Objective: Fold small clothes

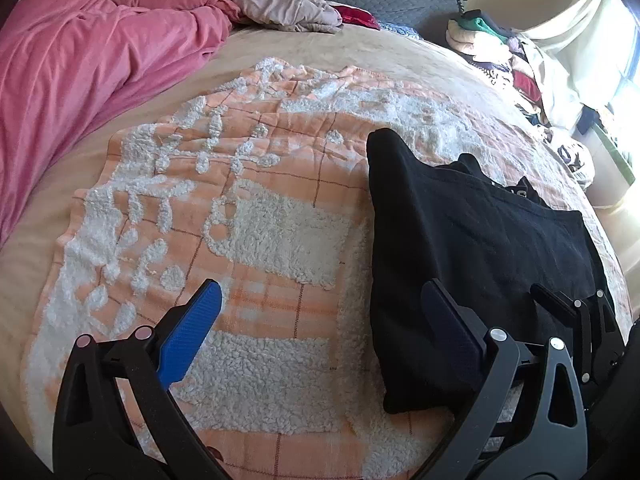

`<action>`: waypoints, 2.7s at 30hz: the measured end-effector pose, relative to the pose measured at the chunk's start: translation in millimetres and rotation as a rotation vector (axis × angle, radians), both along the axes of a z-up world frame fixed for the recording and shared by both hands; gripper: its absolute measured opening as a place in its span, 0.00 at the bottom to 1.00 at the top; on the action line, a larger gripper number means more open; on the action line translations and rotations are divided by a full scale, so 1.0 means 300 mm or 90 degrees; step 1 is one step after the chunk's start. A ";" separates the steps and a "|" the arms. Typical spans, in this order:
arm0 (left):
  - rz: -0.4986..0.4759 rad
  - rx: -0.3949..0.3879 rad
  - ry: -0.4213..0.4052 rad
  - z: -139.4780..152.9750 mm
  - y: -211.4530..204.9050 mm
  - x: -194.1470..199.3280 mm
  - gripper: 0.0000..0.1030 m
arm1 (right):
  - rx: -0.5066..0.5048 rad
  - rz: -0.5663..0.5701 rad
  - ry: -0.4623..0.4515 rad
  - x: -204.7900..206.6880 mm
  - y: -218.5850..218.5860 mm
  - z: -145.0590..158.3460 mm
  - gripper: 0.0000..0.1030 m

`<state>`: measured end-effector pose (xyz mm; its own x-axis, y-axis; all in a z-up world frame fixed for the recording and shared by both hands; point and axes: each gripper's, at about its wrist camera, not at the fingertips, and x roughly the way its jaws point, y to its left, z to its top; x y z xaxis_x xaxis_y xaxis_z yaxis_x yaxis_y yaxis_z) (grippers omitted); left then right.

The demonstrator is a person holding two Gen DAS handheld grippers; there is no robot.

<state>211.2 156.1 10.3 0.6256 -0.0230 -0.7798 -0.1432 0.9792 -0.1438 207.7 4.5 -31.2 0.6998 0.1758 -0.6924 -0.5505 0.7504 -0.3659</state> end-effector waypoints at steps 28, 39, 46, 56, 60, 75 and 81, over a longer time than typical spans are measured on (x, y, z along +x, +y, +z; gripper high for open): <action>-0.109 -0.239 0.021 0.072 -0.221 0.283 0.91 | 0.179 -0.042 -0.152 -0.072 -0.287 0.220 0.17; -0.200 -0.219 -0.006 0.206 -0.531 0.296 0.27 | 0.220 -0.099 -0.171 -0.140 -0.533 0.294 0.07; -0.237 -0.174 0.003 0.219 -0.721 0.326 0.26 | 0.280 -0.155 -0.145 -0.141 -0.682 0.280 0.07; -0.276 -0.113 0.047 0.145 -0.897 0.388 0.26 | 0.379 -0.232 -0.022 -0.077 -0.819 0.228 0.07; -0.281 -0.107 0.072 0.089 -0.951 0.414 0.26 | 0.427 -0.275 0.050 -0.027 -0.870 0.198 0.07; -0.288 -0.110 0.098 0.003 -1.076 0.446 0.32 | 0.622 -0.379 0.242 0.042 -1.018 0.098 0.09; -0.308 -0.196 0.081 0.020 -1.077 0.436 0.58 | 0.652 -0.410 0.272 0.041 -1.028 0.078 0.19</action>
<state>341.9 -167.0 16.3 0.3886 -0.5208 -0.7601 0.2753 0.8529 -0.4437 220.0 -303.9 -7.8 0.6135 0.4726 -0.6327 0.0852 0.7569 0.6480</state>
